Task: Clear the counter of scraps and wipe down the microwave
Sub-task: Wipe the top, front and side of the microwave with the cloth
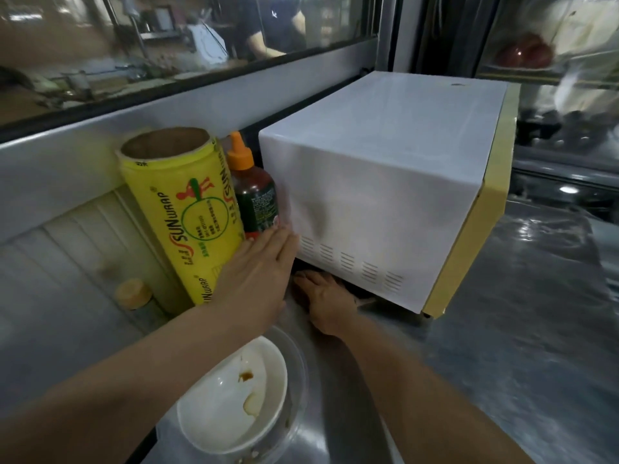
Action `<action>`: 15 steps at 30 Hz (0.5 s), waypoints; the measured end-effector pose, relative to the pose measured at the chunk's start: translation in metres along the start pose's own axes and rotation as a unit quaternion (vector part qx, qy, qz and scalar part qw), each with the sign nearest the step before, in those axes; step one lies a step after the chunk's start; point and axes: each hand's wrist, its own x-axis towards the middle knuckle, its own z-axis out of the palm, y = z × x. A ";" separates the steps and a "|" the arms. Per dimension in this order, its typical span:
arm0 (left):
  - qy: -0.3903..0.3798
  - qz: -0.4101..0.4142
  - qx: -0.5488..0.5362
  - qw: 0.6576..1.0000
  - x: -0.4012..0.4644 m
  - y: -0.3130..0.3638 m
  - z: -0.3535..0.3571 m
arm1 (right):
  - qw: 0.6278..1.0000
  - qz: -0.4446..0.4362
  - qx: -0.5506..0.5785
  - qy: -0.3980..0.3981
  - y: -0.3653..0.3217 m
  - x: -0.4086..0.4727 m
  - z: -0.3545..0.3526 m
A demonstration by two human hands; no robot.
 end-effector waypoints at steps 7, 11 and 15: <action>0.002 -0.006 -0.003 1.000 -0.005 0.004 -0.005 | 1.000 -0.007 -0.007 -0.018 -0.003 -0.022 -0.007; -0.014 -0.011 -0.018 1.000 -0.009 0.009 -0.007 | 0.999 -0.007 -0.007 -0.032 -0.001 -0.058 -0.017; -0.028 -0.016 -0.022 0.999 -0.016 0.015 -0.013 | 0.995 0.011 0.033 -0.093 0.008 -0.095 -0.039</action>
